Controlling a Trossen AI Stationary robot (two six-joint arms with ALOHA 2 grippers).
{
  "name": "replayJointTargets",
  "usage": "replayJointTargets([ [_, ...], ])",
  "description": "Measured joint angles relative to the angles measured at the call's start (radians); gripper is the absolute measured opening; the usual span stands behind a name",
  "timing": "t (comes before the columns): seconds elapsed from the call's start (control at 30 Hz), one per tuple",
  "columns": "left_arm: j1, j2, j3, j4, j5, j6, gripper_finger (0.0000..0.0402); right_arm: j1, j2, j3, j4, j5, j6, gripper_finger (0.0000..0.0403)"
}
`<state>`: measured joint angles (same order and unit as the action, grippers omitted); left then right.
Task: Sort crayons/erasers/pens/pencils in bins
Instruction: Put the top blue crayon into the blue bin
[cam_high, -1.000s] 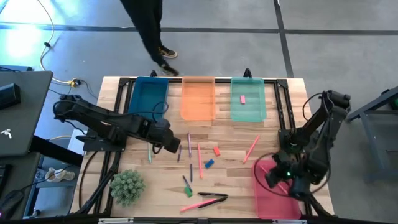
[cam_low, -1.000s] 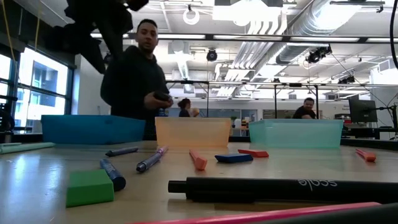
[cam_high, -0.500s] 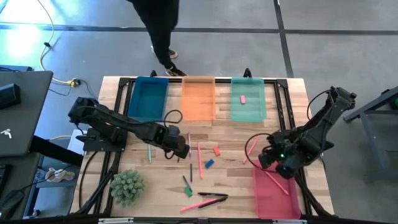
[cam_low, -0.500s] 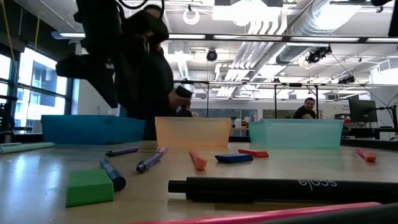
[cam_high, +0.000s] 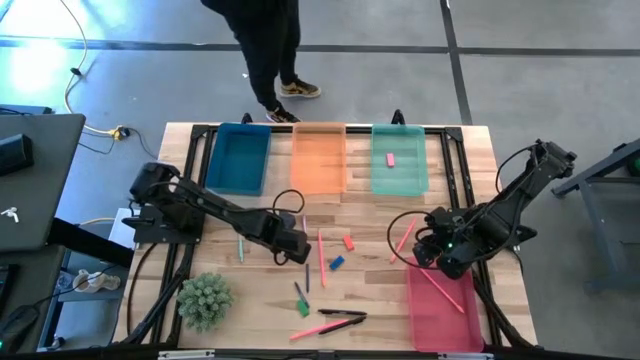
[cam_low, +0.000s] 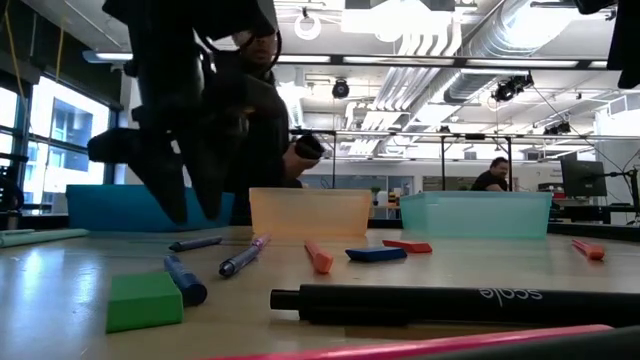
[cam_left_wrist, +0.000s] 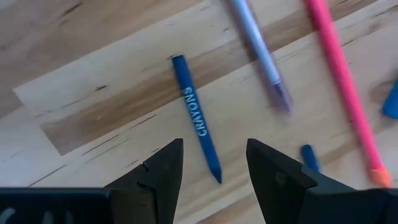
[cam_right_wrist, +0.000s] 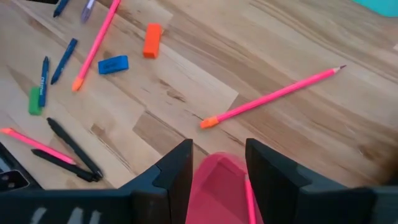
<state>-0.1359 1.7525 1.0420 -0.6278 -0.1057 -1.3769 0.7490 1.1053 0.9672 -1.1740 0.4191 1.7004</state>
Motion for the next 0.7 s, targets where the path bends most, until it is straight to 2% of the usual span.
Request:
replayJointTargets([
  [0.47,-0.022,0.095,0.005,-0.005,0.003,-0.007,0.0163,-0.001,0.0,0.0,-0.013,-0.002,0.0,0.0142],
  [0.7,-0.023,0.097,0.004,-0.022,0.0,0.025,0.0111,-0.001,0.0,0.0,-0.012,0.002,0.0,0.0142],
])
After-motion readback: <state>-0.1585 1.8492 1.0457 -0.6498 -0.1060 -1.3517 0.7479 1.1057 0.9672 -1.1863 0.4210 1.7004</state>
